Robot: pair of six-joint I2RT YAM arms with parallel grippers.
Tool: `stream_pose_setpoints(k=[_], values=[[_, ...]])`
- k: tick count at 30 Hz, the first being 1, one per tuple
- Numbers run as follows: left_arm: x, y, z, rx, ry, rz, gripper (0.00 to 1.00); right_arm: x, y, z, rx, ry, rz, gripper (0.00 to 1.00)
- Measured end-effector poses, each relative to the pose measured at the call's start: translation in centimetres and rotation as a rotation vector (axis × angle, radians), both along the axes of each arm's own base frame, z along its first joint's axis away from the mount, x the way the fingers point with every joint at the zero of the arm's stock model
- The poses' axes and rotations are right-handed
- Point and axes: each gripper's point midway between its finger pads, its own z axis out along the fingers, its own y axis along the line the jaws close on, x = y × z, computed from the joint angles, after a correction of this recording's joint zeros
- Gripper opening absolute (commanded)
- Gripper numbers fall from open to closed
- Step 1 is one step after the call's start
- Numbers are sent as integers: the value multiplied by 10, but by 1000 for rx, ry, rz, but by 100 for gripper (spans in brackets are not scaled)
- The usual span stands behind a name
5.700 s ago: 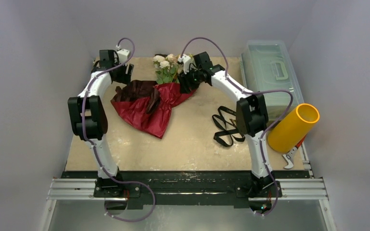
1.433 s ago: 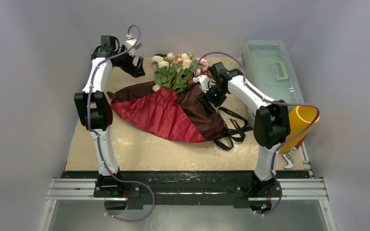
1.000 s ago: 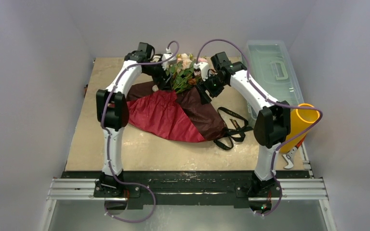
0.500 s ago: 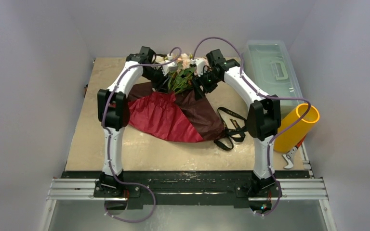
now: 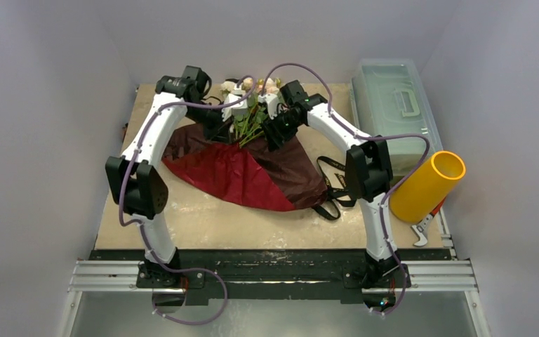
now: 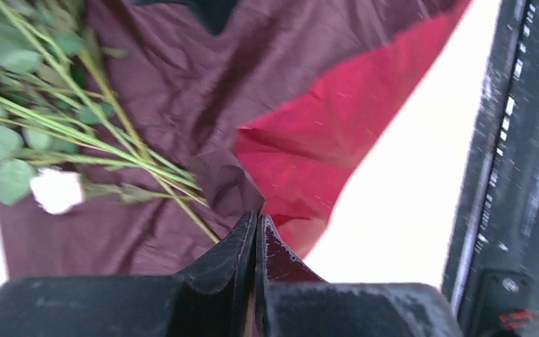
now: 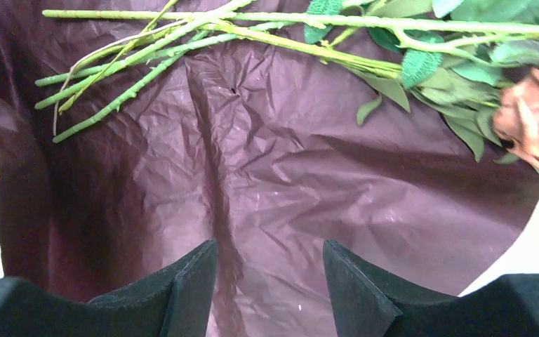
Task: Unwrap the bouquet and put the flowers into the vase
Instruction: Unfold the wrapping paper at the center of the board.
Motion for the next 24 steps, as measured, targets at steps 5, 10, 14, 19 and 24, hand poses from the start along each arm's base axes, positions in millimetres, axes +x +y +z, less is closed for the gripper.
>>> stream_pose_setpoints(k=[5,10,14,19,24], values=[[-63,22,-11,70,68,-27,0,0,9,-20,-32,-1,18,57],[-127,57,-29,205,107,-49,0,3,5,-38,-76,2,19,55],[-162,77,-46,285,136,-58,0,4,2,-42,-91,-5,32,55],[-194,91,-62,353,162,-84,0,-3,12,-38,-69,-6,70,55],[-229,111,-90,456,210,-148,5,-24,35,-24,-18,2,146,55]])
